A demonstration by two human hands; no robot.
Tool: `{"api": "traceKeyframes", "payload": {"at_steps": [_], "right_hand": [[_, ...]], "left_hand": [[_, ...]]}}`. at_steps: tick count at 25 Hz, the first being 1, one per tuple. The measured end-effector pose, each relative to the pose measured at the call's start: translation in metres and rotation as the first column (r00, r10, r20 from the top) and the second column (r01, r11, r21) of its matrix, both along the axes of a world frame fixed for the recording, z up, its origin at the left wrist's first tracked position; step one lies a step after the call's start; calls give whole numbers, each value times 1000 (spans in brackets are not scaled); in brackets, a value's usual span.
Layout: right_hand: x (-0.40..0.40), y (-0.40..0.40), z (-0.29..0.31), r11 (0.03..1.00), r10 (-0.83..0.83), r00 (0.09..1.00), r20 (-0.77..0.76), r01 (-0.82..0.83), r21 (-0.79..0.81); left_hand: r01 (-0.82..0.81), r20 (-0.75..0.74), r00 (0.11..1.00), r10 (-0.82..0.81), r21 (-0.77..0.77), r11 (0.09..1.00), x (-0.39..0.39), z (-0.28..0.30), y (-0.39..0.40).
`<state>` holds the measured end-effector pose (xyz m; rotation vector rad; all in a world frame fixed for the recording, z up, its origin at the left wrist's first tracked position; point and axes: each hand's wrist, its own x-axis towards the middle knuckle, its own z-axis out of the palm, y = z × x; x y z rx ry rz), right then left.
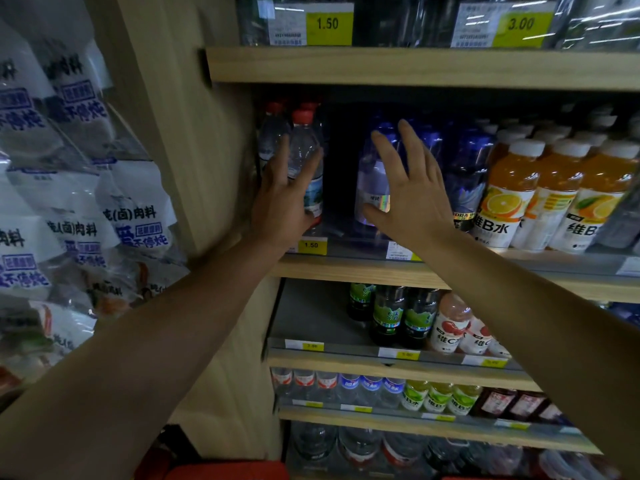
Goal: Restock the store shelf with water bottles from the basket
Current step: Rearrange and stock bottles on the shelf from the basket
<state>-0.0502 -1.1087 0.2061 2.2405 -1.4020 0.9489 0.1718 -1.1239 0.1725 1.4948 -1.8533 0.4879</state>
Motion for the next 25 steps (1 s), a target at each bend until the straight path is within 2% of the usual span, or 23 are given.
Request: {"api": "traceKeyframes", "payload": {"at_steps": [3, 8, 21, 25], "right_hand": [[0, -5, 0, 1000, 8, 1000, -11, -8, -7], [-3, -13, 3, 999, 20, 1000, -11, -20, -30], [0, -27, -5, 994, 24, 998, -53, -30, -105], [-5, -27, -9, 988, 24, 998, -58, -32, -148]], "left_hand": [[-69, 159, 985, 63, 31, 997, 5, 2, -10], [-172, 253, 955, 154, 52, 984, 3, 9, -23], [-295, 258, 931, 257, 119, 948, -11, 11, -55], [-305, 262, 925, 275, 77, 949, -5, 7, -63]]}}
